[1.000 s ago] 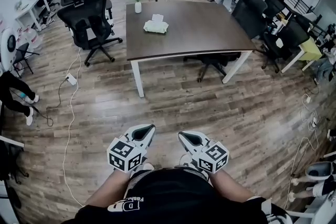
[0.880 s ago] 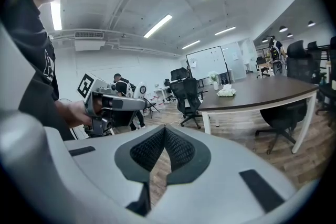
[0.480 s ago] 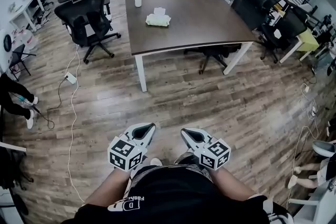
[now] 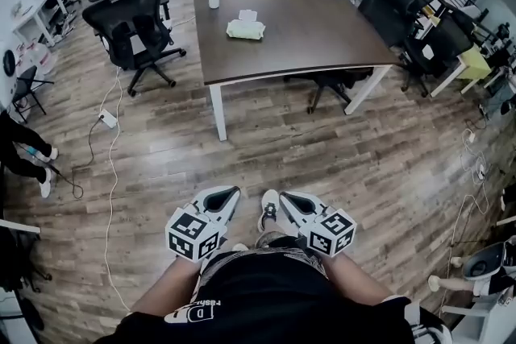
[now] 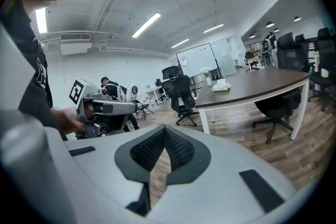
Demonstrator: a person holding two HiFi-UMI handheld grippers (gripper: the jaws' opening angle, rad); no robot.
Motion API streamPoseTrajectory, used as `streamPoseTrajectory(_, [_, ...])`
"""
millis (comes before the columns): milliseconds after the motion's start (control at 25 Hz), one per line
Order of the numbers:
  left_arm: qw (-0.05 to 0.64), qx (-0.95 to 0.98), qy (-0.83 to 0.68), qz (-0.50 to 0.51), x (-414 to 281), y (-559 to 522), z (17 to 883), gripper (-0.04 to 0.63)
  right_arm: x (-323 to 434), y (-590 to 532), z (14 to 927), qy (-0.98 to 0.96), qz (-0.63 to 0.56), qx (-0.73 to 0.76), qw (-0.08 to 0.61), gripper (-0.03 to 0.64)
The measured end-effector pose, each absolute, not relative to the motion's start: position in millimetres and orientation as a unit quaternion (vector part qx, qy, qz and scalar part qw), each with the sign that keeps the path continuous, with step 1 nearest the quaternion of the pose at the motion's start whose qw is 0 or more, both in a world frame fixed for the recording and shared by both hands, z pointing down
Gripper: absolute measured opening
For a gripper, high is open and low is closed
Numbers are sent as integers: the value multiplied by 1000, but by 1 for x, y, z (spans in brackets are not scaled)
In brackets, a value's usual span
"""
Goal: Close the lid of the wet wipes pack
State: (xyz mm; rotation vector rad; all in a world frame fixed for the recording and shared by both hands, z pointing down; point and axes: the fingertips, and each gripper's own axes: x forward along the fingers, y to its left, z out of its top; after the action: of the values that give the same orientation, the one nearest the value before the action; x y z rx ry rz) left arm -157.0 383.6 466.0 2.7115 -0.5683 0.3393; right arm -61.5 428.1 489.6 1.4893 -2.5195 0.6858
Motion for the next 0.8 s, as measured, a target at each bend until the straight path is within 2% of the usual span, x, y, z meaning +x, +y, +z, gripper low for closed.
streamPoseTrajectory(320, [174,951,-224,124,-147,331,466,20,-42,365,483,-842,220,490,50,5])
streamPoseTrajectory(800, [165,951,-232,121,-76,237,447,20,23,266,466,-852,214,476,44,6])
